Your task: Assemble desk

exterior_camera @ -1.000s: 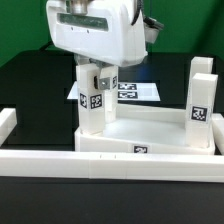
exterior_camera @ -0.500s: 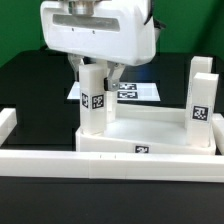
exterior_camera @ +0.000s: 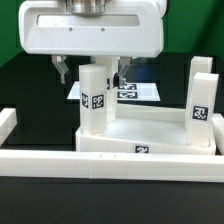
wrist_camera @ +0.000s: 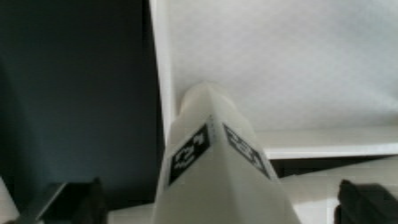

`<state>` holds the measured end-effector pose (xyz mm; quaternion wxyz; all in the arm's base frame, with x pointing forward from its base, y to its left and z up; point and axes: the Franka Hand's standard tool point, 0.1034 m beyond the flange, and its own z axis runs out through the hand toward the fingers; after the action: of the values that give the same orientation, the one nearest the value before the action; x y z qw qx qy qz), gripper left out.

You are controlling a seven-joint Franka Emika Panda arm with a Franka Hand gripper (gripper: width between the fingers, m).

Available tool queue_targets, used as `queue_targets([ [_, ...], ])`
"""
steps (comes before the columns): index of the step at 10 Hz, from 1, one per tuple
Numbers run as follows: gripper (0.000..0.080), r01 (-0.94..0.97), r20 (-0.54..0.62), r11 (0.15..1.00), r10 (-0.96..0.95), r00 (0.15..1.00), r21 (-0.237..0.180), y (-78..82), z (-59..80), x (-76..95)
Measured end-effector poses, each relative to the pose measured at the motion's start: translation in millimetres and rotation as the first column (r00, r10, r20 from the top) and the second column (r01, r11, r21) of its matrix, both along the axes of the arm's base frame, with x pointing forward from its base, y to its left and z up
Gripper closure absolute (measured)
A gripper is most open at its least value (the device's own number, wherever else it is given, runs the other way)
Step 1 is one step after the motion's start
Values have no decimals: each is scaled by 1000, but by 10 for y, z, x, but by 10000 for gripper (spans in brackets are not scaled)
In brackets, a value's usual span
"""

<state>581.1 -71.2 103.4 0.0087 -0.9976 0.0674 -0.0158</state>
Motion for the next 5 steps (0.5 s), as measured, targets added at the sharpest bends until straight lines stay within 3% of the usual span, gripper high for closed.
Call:
queue_targets([
  [5,150,-356,-29,934,355,934,-26,-46,-21,1],
])
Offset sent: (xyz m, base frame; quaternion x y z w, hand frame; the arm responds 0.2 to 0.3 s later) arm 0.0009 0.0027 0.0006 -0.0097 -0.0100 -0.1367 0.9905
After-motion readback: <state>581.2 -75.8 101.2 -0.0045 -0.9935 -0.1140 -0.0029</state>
